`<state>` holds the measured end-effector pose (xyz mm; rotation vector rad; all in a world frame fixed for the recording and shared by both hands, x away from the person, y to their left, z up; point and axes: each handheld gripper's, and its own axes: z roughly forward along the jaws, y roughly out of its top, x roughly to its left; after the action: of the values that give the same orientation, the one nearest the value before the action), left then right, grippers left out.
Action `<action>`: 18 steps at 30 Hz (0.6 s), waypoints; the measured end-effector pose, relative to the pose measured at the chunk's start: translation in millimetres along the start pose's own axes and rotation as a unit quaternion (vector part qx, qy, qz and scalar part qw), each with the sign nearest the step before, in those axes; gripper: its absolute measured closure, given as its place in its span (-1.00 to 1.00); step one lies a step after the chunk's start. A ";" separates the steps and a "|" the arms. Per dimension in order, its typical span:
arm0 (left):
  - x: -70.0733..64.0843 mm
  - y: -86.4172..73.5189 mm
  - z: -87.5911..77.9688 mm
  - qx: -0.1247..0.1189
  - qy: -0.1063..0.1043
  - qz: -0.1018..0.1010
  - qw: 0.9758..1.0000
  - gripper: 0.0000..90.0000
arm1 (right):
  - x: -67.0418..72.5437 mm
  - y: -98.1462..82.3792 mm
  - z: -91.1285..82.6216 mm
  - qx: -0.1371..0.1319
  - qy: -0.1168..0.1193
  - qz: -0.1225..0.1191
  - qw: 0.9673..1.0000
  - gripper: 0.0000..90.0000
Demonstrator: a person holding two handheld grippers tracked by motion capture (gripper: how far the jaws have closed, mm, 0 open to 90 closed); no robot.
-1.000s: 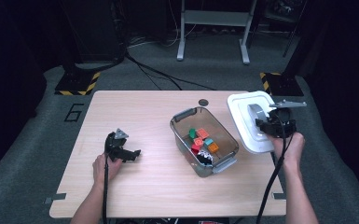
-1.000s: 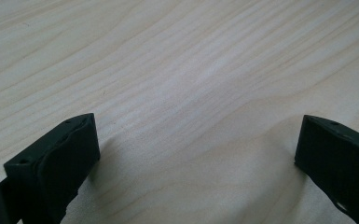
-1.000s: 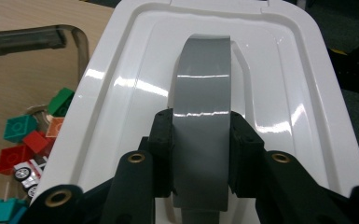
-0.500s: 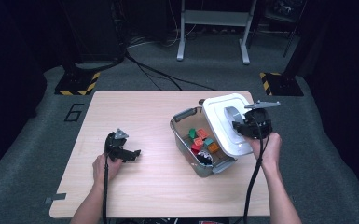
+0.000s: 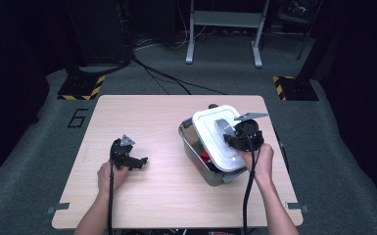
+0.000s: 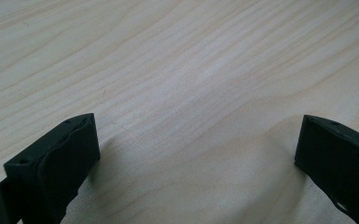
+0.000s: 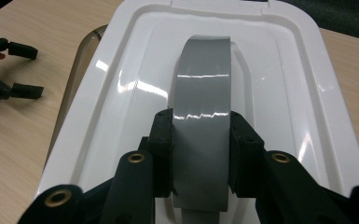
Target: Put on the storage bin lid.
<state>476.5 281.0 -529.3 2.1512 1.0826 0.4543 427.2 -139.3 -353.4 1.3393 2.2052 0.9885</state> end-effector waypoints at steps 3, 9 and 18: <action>0.0 0.0 0.0 0.000 0.000 0.000 1.000 -1.00 | 5.8 -0.5 4.6 0.003 0.004 -0.008 1.000 0.50; 0.0 0.0 0.0 0.000 0.000 0.000 1.000 -1.00 | 14.6 -2.3 13.9 0.009 0.019 -0.017 1.000 0.50; 0.0 0.0 0.0 0.000 0.000 0.000 1.000 -1.00 | 22.3 -0.8 26.8 0.022 0.030 -0.052 0.998 0.50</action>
<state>476.5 281.0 -529.3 2.1516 1.0825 0.4543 433.0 -110.0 -371.4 1.2137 2.3274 0.9590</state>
